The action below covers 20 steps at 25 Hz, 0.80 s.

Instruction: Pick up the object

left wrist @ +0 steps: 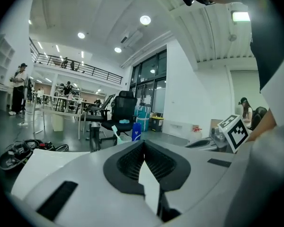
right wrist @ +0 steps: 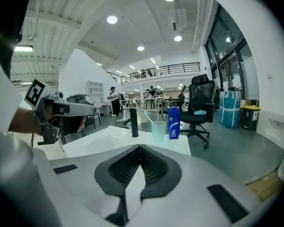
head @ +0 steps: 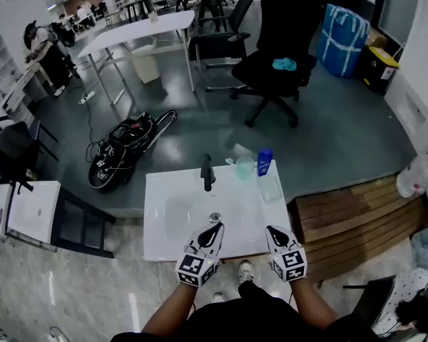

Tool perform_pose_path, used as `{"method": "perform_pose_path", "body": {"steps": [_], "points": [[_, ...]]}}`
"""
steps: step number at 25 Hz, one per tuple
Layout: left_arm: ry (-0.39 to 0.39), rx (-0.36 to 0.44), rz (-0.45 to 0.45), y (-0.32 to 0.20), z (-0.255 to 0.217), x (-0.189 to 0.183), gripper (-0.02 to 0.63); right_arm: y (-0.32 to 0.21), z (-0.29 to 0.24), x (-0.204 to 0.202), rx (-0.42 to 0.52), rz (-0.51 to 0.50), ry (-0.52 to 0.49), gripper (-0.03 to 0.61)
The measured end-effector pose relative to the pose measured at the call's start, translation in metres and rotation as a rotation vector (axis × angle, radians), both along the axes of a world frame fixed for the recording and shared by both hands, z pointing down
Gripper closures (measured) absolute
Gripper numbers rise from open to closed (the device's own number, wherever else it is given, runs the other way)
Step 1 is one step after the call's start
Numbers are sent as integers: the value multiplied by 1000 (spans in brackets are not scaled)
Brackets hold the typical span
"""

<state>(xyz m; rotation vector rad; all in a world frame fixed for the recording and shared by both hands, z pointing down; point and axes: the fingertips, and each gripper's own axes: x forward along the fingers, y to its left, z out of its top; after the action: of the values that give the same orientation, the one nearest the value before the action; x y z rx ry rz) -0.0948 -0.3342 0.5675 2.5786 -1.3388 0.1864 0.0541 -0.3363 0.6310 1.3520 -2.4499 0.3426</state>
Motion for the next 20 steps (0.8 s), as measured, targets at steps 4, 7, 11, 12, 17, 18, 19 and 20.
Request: {"method": "perform_pose_path", "body": {"steps": [4, 7, 11, 12, 17, 18, 19, 20], "points": [[-36, -37, 2, -4, 17, 6, 595, -8, 15, 7, -24, 24, 15, 558], [-57, -41, 7, -9, 28, 13, 595, -21, 21, 14, -29, 49, 24, 558], [-61, -53, -10, -17, 37, 14, 595, -36, 29, 19, -38, 84, 36, 558], [-61, -58, -12, -18, 39, 14, 595, -39, 32, 20, -44, 90, 38, 558], [-44, -84, -25, -24, 48, 14, 595, -57, 52, 25, -104, 117, 49, 476], [-40, -90, -30, -26, 50, 13, 595, -61, 56, 27, -117, 127, 50, 448], [-38, -97, -34, -27, 52, 13, 595, -66, 60, 30, -129, 139, 51, 411], [-39, -103, -36, -29, 54, 12, 595, -71, 64, 33, -140, 151, 53, 391]]}}
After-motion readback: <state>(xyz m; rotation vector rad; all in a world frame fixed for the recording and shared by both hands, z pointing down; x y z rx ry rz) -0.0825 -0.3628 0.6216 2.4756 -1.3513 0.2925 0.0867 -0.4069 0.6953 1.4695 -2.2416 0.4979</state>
